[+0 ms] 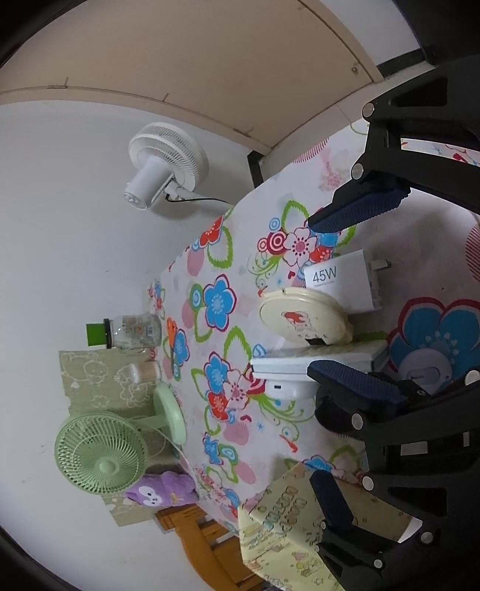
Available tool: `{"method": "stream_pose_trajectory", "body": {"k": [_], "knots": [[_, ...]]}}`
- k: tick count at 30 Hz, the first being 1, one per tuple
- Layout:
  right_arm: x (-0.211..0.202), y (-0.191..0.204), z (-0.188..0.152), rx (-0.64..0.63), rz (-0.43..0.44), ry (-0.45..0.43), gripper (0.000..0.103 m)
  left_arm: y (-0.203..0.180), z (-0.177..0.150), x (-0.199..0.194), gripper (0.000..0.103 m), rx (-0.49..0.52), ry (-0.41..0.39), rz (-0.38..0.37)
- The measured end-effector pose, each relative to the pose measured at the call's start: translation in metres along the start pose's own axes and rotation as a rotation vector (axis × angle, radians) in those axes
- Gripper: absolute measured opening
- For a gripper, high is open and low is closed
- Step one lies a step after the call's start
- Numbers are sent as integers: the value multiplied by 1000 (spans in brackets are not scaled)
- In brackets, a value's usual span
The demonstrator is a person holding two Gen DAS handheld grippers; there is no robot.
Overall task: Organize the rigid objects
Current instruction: 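Grasp the black round cup with the left gripper while the right gripper grasps the cream disc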
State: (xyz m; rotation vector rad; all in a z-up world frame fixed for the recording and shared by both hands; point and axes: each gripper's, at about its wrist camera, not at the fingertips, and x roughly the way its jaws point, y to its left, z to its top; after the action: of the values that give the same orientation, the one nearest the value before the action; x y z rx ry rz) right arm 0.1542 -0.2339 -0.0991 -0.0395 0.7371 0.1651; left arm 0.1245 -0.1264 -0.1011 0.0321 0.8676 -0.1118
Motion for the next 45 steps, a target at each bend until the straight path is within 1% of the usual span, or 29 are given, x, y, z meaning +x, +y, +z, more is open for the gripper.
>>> {"method": "stream_pose_trajectory", "body": {"k": [2, 4, 7, 9, 11, 18, 22, 24, 26, 27, 28, 30, 33, 34, 35, 37, 39, 45], "knots": [[5, -1, 0, 4, 6, 13, 71, 3, -1, 6, 90, -18, 16, -8], [10, -2, 0, 13, 15, 25, 70, 5, -1, 7, 91, -34, 7, -20], [17, -4, 1, 26, 26, 36, 70, 4, 0, 7, 91, -30, -1, -25], [20, -4, 1, 26, 23, 39, 69, 5, 0, 8, 89, -32, 3, -27], [24, -4, 2, 25, 22, 45, 66, 7, 1, 7, 86, -36, 16, -36], [41, -2, 5, 25, 31, 73, 62, 9, -2, 8, 87, -50, 16, -51], [49, -3, 4, 29, 28, 92, 54, 12, -5, 6, 86, -51, 32, -62], [53, -2, 4, 39, 37, 99, 50, 11, -8, 8, 80, -38, 52, -56], [55, 0, 5, 30, 24, 86, 39, 11, -11, 15, 79, -33, 79, -47], [55, 2, 5, 27, 29, 82, 37, 12, -11, 18, 78, -41, 91, -50], [56, 4, 5, 22, 34, 81, 32, 13, -11, 21, 78, -55, 96, -57], [57, 7, 6, 13, 40, 80, 30, 15, -10, 23, 78, -69, 96, -60], [55, 10, 7, 7, 73, 73, 23, 14, -7, 27, 77, -68, 95, -57], [55, 11, 7, 11, 92, 72, 16, 14, -6, 28, 75, -69, 96, -59], [55, 12, 7, 12, 105, 73, 12, 13, -6, 29, 71, -69, 98, -59], [53, 17, 7, -3, 104, 74, 12, 12, -7, 32, 66, -69, 105, -65], [52, 19, 6, -11, 99, 73, 12, 13, -7, 34, 57, -80, 115, -92], [48, 17, 3, 2, 92, 79, 12, 12, -7, 29, 56, -74, 90, -96]]}}
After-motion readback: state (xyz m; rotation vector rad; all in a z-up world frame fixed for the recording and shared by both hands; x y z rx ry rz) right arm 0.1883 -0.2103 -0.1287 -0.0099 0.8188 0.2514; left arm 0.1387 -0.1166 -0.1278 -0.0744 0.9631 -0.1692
